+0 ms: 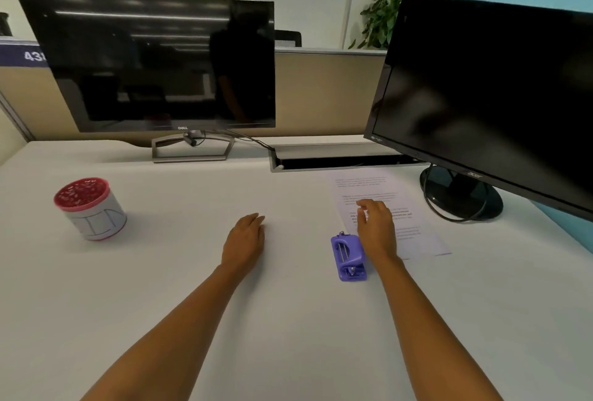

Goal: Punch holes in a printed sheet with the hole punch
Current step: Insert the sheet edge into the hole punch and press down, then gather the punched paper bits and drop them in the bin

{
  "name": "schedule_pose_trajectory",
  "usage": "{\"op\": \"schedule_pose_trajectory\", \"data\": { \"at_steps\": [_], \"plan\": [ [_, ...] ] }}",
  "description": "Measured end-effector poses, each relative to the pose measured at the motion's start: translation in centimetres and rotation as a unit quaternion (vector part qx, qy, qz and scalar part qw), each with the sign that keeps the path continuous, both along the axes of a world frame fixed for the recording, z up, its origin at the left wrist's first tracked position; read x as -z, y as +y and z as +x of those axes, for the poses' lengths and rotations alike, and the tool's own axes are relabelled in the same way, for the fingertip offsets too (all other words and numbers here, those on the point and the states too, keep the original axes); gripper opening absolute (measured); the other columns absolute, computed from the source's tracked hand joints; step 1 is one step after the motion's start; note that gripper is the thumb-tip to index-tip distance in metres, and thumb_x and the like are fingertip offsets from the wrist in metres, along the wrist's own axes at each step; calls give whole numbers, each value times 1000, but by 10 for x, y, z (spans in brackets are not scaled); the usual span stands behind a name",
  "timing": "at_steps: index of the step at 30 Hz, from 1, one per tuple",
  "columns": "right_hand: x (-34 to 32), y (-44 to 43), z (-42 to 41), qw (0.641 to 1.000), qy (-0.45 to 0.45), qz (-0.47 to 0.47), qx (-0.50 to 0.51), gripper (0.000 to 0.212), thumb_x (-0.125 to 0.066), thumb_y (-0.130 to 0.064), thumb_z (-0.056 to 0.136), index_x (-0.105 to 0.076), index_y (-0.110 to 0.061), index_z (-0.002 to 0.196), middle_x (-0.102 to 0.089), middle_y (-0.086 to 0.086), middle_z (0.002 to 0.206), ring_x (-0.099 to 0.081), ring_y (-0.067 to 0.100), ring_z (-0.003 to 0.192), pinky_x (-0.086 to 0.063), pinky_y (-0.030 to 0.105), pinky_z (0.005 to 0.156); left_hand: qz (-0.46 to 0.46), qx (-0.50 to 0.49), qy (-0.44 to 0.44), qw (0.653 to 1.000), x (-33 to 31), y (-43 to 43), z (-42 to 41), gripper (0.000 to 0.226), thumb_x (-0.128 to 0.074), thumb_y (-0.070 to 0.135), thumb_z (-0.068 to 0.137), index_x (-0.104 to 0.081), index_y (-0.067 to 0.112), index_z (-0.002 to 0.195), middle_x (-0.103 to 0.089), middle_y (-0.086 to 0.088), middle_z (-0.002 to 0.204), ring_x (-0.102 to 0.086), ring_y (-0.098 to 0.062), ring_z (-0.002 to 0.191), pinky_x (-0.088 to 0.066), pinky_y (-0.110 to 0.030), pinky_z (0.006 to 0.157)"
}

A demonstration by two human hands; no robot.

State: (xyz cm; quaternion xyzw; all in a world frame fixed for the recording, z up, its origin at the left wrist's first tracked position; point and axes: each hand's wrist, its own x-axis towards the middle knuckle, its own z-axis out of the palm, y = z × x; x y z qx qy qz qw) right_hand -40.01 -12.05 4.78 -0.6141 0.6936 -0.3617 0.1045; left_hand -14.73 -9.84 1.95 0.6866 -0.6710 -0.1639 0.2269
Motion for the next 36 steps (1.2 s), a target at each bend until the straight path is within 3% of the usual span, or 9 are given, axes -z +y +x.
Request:
{"op": "schedule_pose_trajectory", "data": {
  "at_steps": [7, 15, 21, 30, 33, 36],
  "plan": [
    [8, 44, 51, 999, -17, 10, -48, 28, -47, -9, 95, -60, -5, 119, -61, 12, 123, -59, 24, 111, -46, 29, 97, 0, -36, 9, 999, 5, 46, 35, 41, -33, 16, 98, -43, 10, 137, -37, -6, 149, -31, -22, 138, -25, -33, 114],
    [28, 87, 96, 979, 75, 125, -139, 37, -40, -10, 97, -49, -6, 133, -51, 10, 139, -48, 22, 127, -36, 26, 107, 9, -27, 9, 1000, 16, 89, 53, 43, -31, 17, 99, -37, 9, 141, -31, -6, 152, -26, -20, 141, -19, -30, 116],
    [33, 111, 111, 972, 140, 109, -152, 33, -35, -8, 98, -56, -5, 123, -54, 8, 132, -49, 20, 120, -42, 27, 98, 3, -14, 0, 1000, 20, 108, 60, 44, -30, 18, 100, -34, 9, 142, -28, -6, 154, -22, -19, 143, -14, -28, 117],
    [23, 120, 119, 979, 125, 121, -102, 20, -50, -5, 91, -67, -2, 101, -64, 13, 105, -59, 23, 96, -49, 29, 80, -3, 0, 7, 1000, 23, 126, 64, 43, -31, 21, 100, -37, 11, 141, -29, -4, 153, -22, -18, 143, -13, -26, 116],
    [20, 119, 123, 979, 128, 138, -82, 18, -50, -1, 88, -67, -1, 96, -64, 14, 102, -59, 25, 93, -46, 29, 73, -7, 0, 18, 1000, 23, 129, 64, 42, -32, 20, 99, -40, 12, 140, -31, -4, 152, -23, -18, 142, -14, -27, 116],
    [18, 117, 125, 977, 136, 142, -79, 17, -51, -3, 90, -66, -1, 98, -64, 15, 104, -60, 25, 95, -48, 28, 76, -7, -2, 29, 1000, 23, 131, 64, 41, -33, 20, 99, -42, 13, 139, -33, -3, 152, -23, -17, 142, -16, -27, 116]
  ]
}}
